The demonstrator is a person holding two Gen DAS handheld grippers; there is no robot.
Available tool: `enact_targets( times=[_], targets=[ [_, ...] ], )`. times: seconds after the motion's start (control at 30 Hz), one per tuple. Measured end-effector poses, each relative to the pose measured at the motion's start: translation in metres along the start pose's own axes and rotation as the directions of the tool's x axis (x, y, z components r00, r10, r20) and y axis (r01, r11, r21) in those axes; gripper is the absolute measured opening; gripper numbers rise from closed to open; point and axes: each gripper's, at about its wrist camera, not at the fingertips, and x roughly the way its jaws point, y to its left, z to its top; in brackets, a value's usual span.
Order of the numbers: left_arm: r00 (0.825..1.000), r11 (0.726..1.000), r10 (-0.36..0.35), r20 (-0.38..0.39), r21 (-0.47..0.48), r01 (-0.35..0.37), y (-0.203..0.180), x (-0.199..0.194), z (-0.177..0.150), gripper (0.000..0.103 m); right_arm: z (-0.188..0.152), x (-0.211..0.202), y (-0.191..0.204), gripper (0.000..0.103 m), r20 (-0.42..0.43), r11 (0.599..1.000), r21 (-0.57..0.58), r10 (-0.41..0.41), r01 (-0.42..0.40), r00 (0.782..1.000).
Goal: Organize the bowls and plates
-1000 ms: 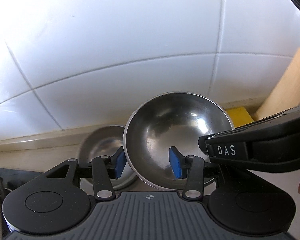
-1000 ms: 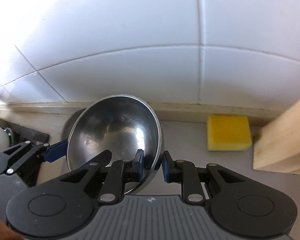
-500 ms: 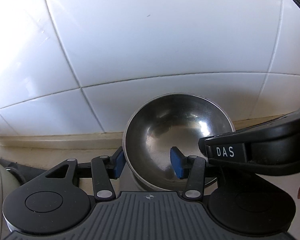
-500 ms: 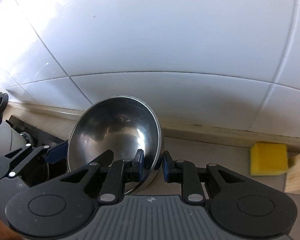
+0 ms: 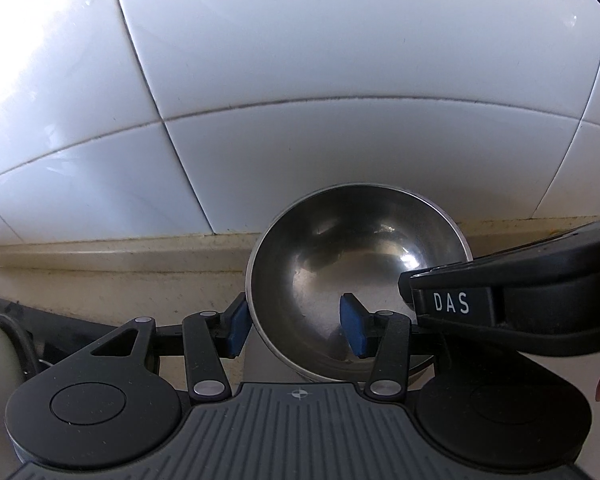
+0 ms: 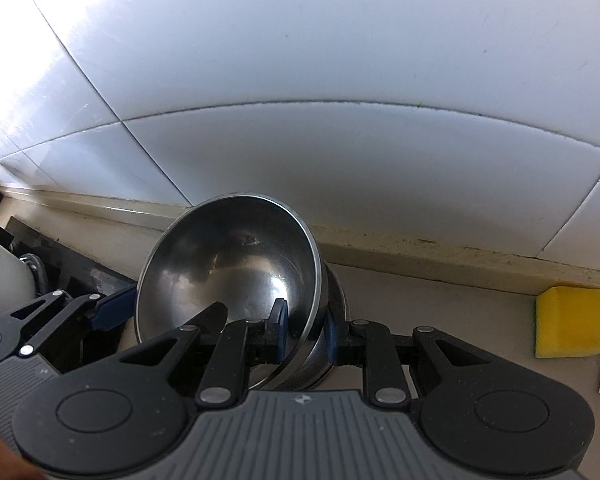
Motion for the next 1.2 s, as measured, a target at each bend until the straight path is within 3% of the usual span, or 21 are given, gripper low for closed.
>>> enact_targets(
  times=[0.47, 1.07, 1.2],
  targets=[
    [1.0, 1.0, -0.011, -0.021, 0.002, 0.011, 0.001, 0.018, -0.004, 0.048, 0.004, 0.003, 0.002, 0.001, -0.004, 1.0, -0.011, -0.017, 0.017, 1.0],
    [1.0, 1.0, -0.016, -0.018, 0.002, 0.016, 0.002, 0.012, -0.004, 0.048, 0.0, 0.003, 0.009, 0.002, 0.012, 0.999, -0.037, -0.03, 0.031, 0.999],
    [1.0, 1.0, -0.015, -0.006, 0.003, 0.015, 0.002, 0.006, -0.002, 0.048, -0.001, -0.004, 0.012, 0.003, 0.045, 0.993, -0.078, -0.085, 0.089, 0.995]
  ],
)
